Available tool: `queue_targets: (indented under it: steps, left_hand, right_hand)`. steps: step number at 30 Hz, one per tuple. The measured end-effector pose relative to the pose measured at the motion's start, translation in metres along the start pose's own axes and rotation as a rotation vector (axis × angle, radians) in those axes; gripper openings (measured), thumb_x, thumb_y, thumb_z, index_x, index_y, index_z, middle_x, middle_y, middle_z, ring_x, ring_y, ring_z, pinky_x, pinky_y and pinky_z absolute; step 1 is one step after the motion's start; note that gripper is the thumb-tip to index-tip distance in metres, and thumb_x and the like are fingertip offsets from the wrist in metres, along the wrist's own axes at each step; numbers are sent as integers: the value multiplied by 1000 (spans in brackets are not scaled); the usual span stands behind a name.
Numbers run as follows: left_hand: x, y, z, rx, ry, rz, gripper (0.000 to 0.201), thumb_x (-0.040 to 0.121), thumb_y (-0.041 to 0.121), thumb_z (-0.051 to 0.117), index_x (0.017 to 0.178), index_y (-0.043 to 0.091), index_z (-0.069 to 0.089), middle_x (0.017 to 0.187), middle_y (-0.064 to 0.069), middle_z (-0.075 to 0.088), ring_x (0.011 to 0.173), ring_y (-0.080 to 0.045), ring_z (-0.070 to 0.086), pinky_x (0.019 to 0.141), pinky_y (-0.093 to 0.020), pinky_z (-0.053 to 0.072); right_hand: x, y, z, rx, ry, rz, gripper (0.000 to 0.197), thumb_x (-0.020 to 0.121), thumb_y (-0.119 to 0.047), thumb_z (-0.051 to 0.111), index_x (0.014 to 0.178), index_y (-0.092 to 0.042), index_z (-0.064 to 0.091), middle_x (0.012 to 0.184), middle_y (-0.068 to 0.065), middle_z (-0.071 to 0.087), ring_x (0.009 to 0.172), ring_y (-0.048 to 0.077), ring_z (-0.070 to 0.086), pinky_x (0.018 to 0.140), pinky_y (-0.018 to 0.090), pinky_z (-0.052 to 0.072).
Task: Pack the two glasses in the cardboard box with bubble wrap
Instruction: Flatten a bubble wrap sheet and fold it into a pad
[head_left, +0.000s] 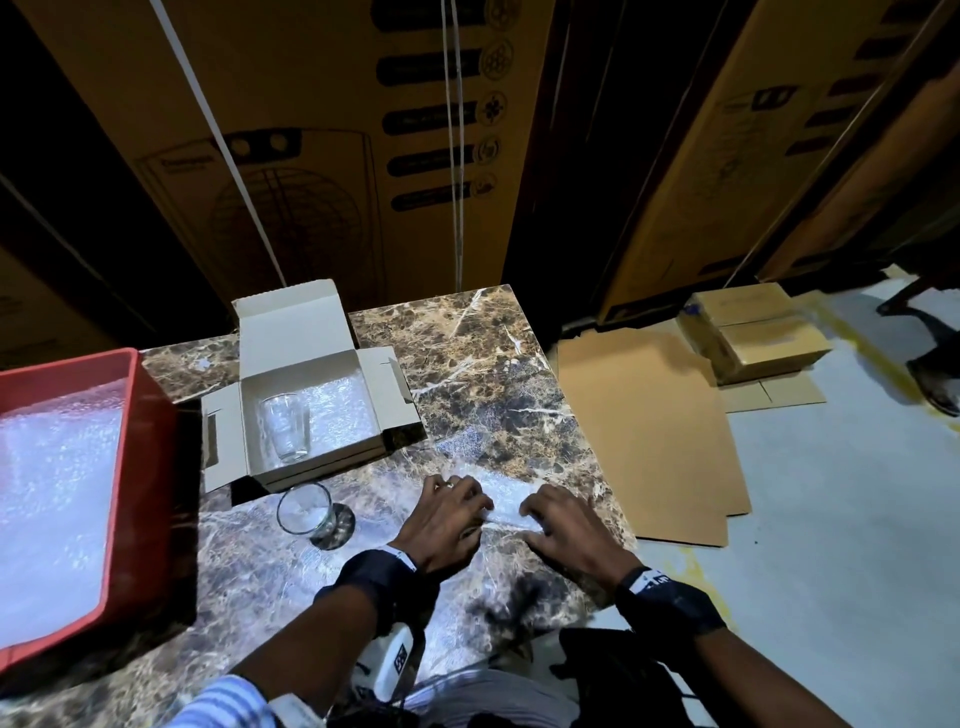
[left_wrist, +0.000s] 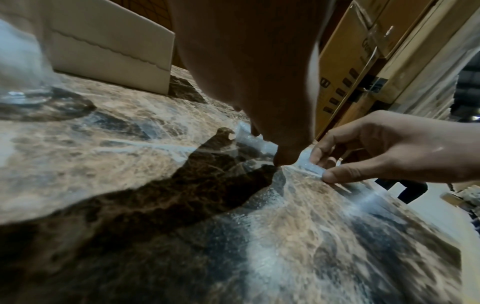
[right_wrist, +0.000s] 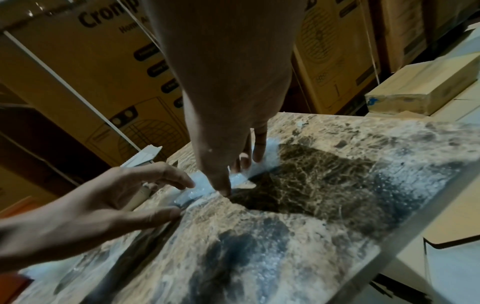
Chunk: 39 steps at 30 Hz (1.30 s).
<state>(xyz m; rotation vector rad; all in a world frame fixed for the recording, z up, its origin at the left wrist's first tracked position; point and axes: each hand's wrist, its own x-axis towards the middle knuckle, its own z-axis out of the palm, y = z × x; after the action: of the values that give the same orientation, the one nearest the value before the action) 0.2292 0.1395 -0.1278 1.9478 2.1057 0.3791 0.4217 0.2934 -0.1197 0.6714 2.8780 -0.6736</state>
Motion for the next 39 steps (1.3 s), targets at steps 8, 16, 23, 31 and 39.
queue_targets:
  steps: [8,16,23,31,39]
  left_hand:
    - [2,-7,0,-30,-19,-81,38,89,34,34,113,21,61,114,-2,53,97,-26,53,85,-39,28]
    - [8,-16,-2,16,-3,-84,29,79,29,47,100,25,66,98,4,57,86,-24,58,78,-38,27]
    - [13,-36,-9,-144,0,-137,33,93,33,44,119,25,63,114,3,68,109,-22,58,88,-35,20]
    - [14,-35,-3,-440,68,-360,49,101,29,58,142,32,33,85,10,61,91,-23,59,97,-45,38]
    - [26,-31,4,-467,125,-480,61,94,34,66,141,31,27,80,4,66,79,-25,63,84,-47,52]
  right_hand:
    - [0,0,0,84,35,31,18,100,-28,45,97,-21,61,95,-5,58,85,15,53,78,41,51]
    - [-4,0,-3,187,-24,0,15,103,-33,44,98,-26,57,94,-10,57,85,9,53,75,31,44]
    - [-13,6,-3,91,17,24,8,97,-23,56,104,-20,57,93,-11,42,84,7,42,75,24,33]
    - [-11,24,-18,269,-1,92,14,101,-31,55,98,-24,67,92,-14,58,83,3,52,73,27,37]
    - [-5,30,-29,426,-5,249,17,99,-22,61,87,-23,73,68,-18,62,61,-9,53,61,19,39]
